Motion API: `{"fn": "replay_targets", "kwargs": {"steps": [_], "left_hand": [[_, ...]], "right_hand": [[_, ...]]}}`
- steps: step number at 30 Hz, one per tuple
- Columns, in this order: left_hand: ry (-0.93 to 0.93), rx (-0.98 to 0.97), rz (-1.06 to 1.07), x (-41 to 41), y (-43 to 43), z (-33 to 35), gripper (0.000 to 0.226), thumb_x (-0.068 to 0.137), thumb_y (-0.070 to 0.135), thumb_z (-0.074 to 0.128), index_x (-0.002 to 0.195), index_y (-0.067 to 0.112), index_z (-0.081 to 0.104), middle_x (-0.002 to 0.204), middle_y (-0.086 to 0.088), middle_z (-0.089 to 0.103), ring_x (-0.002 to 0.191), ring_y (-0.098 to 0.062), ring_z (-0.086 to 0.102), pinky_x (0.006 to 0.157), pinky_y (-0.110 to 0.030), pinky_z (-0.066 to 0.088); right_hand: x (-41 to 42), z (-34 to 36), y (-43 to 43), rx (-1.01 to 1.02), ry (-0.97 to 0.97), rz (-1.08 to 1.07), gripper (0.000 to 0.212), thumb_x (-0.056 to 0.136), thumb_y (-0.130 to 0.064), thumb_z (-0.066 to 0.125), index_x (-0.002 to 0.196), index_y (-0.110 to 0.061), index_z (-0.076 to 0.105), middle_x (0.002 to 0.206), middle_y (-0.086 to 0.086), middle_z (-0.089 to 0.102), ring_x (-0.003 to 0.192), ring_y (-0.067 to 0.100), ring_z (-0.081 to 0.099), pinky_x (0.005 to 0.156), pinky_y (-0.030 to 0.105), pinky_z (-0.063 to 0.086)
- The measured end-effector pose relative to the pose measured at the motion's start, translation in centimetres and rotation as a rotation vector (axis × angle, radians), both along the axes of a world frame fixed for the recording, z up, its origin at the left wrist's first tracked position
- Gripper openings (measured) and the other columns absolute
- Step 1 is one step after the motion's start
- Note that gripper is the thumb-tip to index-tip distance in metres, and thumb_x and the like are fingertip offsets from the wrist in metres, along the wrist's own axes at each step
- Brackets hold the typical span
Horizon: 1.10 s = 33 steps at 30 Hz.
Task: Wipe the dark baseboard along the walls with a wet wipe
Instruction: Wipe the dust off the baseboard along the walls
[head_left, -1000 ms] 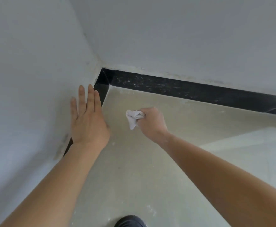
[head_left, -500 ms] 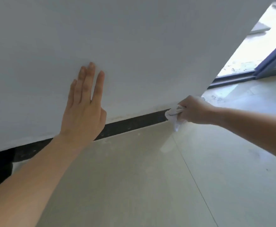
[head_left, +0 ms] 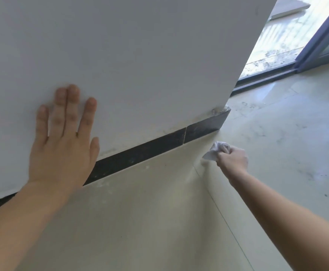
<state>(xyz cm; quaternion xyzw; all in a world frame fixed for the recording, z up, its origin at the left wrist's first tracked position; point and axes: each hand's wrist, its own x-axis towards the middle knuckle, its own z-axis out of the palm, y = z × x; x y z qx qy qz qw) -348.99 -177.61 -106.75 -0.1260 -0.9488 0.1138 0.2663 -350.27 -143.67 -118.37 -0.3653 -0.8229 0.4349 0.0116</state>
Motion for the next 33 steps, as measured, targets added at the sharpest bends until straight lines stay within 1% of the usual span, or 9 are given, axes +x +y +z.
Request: {"fn": "replay_targets", "kwargs": {"steps": [5,8,14,19,22,24,27,30,33], "left_hand": [[0.026,-0.077,0.036,-0.5,-0.6,-0.7,0.075,0.095,0.041,0.042,0.152,0.008,0.005,0.153,-0.011,-0.028,0.143,-0.025,-0.023,0.116,-0.044,-0.011],[0.036,0.001,0.092,-0.9,0.5,-1.9,0.080,0.097,0.043,0.045,0.151,0.013,-0.005,0.154,-0.014,-0.024,0.139,-0.025,-0.031,0.115,-0.040,-0.017],[0.050,0.128,0.162,-1.2,2.6,-3.5,0.091,0.095,0.038,0.054,0.148,0.006,-0.014,0.148,-0.039,0.008,0.136,-0.054,0.006,0.115,-0.048,-0.008],[0.017,0.234,0.198,-1.2,3.6,-3.8,0.074,0.098,0.028,0.049,0.147,0.005,-0.001,0.146,-0.043,0.009,0.135,-0.057,0.008,0.114,-0.054,0.004],[0.002,0.280,0.210,-1.4,3.9,-3.8,0.070,0.098,0.025,0.048,0.146,0.007,0.000,0.146,-0.043,0.009,0.135,-0.059,0.009,0.114,-0.056,0.007],[-0.008,0.292,0.207,-1.3,3.9,-3.8,0.070,0.098,0.023,0.048,0.146,0.006,0.000,0.146,-0.043,0.009,0.135,-0.058,0.009,0.113,-0.056,0.007],[-0.002,0.291,0.195,-1.2,3.7,-3.7,0.072,0.098,0.021,0.049,0.147,0.004,0.000,0.146,-0.043,0.008,0.135,-0.058,0.008,0.114,-0.057,0.009],[-0.010,0.303,0.193,-1.2,3.9,-3.5,0.074,0.096,0.020,0.052,0.147,0.002,0.000,0.145,-0.044,0.008,0.135,-0.058,0.008,0.113,-0.056,0.008],[-0.008,0.285,0.202,-1.2,4.1,-3.6,0.075,0.096,0.019,0.052,0.146,-0.001,0.000,0.145,-0.045,0.008,0.134,-0.060,0.008,0.114,-0.056,0.008]], "right_hand": [[-4.7,0.2,1.3,-0.181,0.226,-0.366,0.020,0.082,-0.019,0.055,0.089,-0.005,0.067,0.091,0.014,0.071,0.066,0.019,0.053,0.061,0.029,0.044],[-7.3,0.4,0.7,-0.380,0.288,-0.471,0.023,0.077,-0.004,0.047,0.086,-0.010,0.067,0.079,-0.011,0.054,0.066,0.014,0.043,0.058,0.026,0.039],[-8.6,0.9,-1.8,-0.508,0.311,-0.584,0.027,0.075,0.000,0.053,0.066,-0.026,0.055,0.067,-0.012,0.050,0.063,0.015,0.046,0.059,0.019,0.043],[-7.0,0.0,-7.7,-0.598,0.320,-0.539,0.023,0.083,-0.019,0.061,0.072,-0.033,0.076,0.060,-0.019,0.059,0.067,0.012,0.050,0.070,0.019,0.043],[-4.0,-1.6,-9.5,-0.569,0.187,-0.258,0.039,0.083,-0.021,0.063,0.044,-0.022,0.061,0.050,-0.010,0.050,0.061,0.014,0.046,0.061,0.021,0.040],[-3.1,-2.1,-8.4,-0.566,0.120,-0.122,0.023,0.076,-0.008,0.067,0.060,-0.024,0.066,0.065,-0.011,0.057,0.066,0.013,0.052,0.063,0.021,0.045],[-4.4,-1.7,-4.2,-0.561,0.191,-0.391,0.023,0.077,-0.003,0.064,0.095,-0.016,0.070,0.087,-0.005,0.061,0.073,0.014,0.058,0.079,0.029,0.053],[-6.6,0.6,-1.4,-0.480,0.317,-0.530,0.032,0.078,-0.003,0.054,0.055,-0.021,0.042,0.057,-0.007,0.039,0.046,0.009,0.033,0.050,0.020,0.036],[-7.7,2.1,-2.8,-0.390,0.280,-0.435,0.038,0.073,0.003,0.054,0.052,-0.020,0.032,0.050,-0.009,0.031,0.042,0.007,0.027,0.040,0.017,0.024]]}}
